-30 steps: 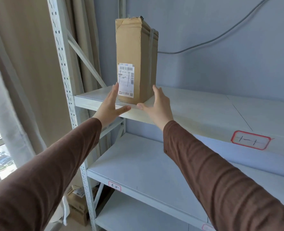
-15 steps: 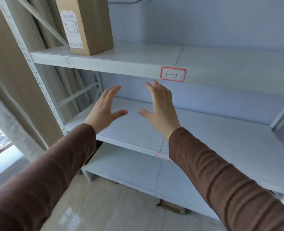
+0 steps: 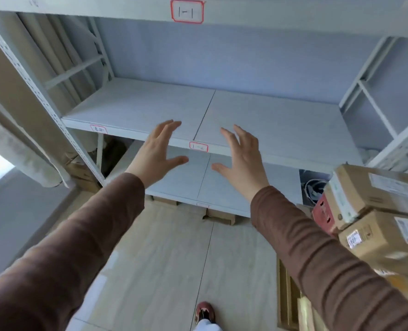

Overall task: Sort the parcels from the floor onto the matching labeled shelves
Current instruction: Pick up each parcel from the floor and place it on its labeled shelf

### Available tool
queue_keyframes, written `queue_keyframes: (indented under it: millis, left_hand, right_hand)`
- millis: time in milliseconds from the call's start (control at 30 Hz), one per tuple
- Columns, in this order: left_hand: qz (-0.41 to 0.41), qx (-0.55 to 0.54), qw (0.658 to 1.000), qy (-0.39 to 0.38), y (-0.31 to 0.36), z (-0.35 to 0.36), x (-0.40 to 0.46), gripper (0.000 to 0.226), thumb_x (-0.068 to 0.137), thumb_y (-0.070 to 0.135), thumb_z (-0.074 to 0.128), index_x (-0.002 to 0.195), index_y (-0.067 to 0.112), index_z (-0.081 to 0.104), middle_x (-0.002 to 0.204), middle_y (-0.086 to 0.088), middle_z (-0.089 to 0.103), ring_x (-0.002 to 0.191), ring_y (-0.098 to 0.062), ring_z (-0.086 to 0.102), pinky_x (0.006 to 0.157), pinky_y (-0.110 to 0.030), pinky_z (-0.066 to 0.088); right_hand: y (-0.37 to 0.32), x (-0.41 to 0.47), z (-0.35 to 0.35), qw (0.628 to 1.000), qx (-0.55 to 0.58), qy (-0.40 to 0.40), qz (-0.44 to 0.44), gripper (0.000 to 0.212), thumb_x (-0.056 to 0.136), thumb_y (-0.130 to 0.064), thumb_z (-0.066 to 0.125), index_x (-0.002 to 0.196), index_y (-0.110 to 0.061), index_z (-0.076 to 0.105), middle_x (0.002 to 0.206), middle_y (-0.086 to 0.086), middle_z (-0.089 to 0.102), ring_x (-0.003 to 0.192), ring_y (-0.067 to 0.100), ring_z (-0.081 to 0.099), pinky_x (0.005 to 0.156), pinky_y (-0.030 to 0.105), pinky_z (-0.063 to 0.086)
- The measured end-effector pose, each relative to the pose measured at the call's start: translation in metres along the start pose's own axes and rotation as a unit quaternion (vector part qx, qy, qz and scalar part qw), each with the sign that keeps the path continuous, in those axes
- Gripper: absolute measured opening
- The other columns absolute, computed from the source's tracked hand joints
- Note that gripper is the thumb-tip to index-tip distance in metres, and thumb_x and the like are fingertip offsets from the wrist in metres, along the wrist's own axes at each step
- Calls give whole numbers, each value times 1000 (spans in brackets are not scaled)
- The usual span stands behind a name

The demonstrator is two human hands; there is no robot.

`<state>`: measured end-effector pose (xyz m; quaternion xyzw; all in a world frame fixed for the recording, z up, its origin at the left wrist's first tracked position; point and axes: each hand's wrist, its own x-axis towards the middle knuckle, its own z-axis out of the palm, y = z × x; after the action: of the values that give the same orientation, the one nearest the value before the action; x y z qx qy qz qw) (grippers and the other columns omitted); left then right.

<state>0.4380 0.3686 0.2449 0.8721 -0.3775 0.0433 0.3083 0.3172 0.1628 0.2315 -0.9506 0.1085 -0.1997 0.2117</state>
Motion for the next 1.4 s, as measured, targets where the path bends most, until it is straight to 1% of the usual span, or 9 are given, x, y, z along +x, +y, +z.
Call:
queue_keyframes:
  millis: [133,267,367,667,767,833,1067,1300,1400]
  left_hand:
    - [-18,-10,999,-24,34,29,-53,87,86,32,81,157,20,33,160,-3,33,145,-21,35,117,-31,27]
    - [-28,-25,998,-45,76,57,-86,89,84,32,83,157,20,33,157,-4,36,144,-23,37,120,-43,32]
    - [-23,-29,998,-47,115,79,-92,90,85,34,82,158,22,31,158,-3,35,144,-23,36,120,-42,32]
    - [-9,-50,996,-78,264,190,-72,89,87,38,79,158,25,29,162,0,30,145,-21,34,119,-35,31]
    - [-12,-60,994,-90,307,230,-67,88,87,38,79,158,23,29,160,0,32,144,-21,37,118,-36,32]
    - [-20,-82,992,-98,329,251,-64,87,87,36,80,157,22,31,159,1,34,143,-18,38,116,-31,31]
    - [-54,-115,983,-136,365,305,-46,85,89,37,78,158,22,30,160,-1,35,143,-19,38,113,-29,30]
    - [-124,-166,962,-179,385,360,-39,85,89,46,74,158,22,30,159,-3,37,145,-20,37,118,-39,34]
    - [-178,-192,946,-193,391,384,-38,83,92,50,69,160,22,28,162,-3,35,147,-21,36,119,-42,35]
  right_hand:
    - [14,-65,-7,999,-15,-29,10,89,85,-37,81,158,-21,34,164,13,23,147,36,23,118,48,31]
    - [35,-117,-28,999,-27,-35,21,90,84,-39,81,158,-21,32,165,11,21,148,35,22,119,48,30]
    - [62,-141,-53,998,-38,-35,28,90,86,-41,78,159,-22,30,166,10,20,150,35,21,120,47,28]
    - [200,-198,-149,996,-38,-55,66,88,90,-43,74,160,-24,24,169,6,14,153,30,14,122,45,23]
    - [247,-211,-175,995,-42,-55,68,87,89,-43,74,159,-24,27,167,7,18,151,31,18,122,46,26]
    - [271,-217,-189,995,-28,-53,83,86,90,-42,74,160,-24,27,167,7,19,151,31,18,123,46,24]
    - [341,-231,-213,991,-9,-31,132,75,96,-45,66,158,-22,30,165,5,27,152,27,19,125,46,22]
    - [415,-249,-219,977,-38,-28,206,70,100,-52,54,159,-24,30,164,3,33,150,27,29,123,42,23]
    - [448,-256,-220,971,-52,-38,231,70,99,-54,53,157,-19,34,163,8,35,149,32,28,124,47,23]
